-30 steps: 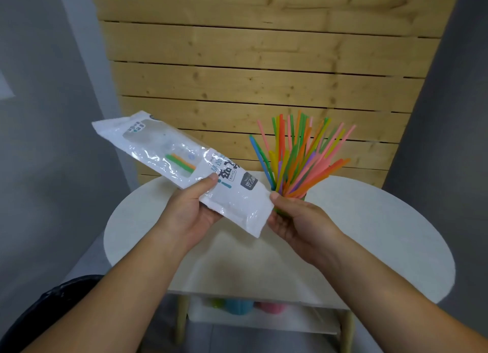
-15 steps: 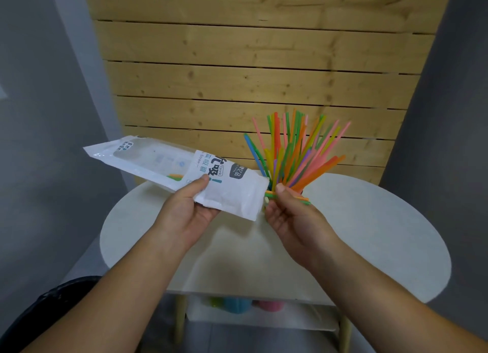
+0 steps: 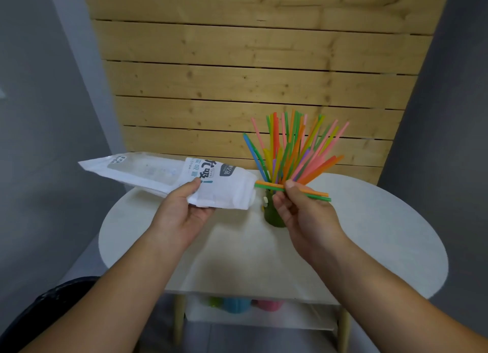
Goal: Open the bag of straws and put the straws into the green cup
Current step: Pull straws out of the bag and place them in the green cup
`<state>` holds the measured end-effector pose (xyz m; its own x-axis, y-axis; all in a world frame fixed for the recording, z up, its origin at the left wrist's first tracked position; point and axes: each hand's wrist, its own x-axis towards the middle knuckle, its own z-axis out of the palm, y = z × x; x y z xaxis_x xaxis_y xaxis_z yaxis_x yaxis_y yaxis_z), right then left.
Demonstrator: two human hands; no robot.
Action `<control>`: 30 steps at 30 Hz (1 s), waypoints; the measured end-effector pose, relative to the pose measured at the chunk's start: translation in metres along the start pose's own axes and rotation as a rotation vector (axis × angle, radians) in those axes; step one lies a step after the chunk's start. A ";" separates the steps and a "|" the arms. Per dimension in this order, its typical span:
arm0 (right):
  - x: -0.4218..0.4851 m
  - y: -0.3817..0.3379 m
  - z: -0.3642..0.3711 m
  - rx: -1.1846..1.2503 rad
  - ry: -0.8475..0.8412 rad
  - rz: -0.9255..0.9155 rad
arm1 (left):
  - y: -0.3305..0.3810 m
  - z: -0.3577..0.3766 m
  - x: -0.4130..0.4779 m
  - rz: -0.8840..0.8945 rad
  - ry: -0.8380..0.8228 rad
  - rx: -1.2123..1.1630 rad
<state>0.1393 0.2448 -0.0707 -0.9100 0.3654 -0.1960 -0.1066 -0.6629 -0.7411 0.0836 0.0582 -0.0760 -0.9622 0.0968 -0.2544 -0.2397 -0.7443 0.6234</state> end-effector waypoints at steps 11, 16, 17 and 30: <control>-0.006 -0.061 -0.041 -0.617 0.089 -0.656 | -0.007 -0.007 0.013 0.040 0.065 -0.048; -0.012 -0.077 -0.049 -0.767 0.100 -0.871 | -0.012 -0.005 0.012 0.021 0.064 -0.011; -0.013 -0.078 -0.049 -0.789 0.096 -0.902 | -0.013 -0.004 0.012 0.019 0.062 -0.003; 0.019 -0.050 -0.035 -1.167 -0.053 -0.953 | -0.009 -0.007 0.008 0.025 0.037 0.064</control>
<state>0.1418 0.3078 -0.0597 -0.7017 0.3066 0.6431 -0.3028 0.6887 -0.6588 0.0787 0.0610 -0.0888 -0.9628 0.0539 -0.2647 -0.2250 -0.7024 0.6753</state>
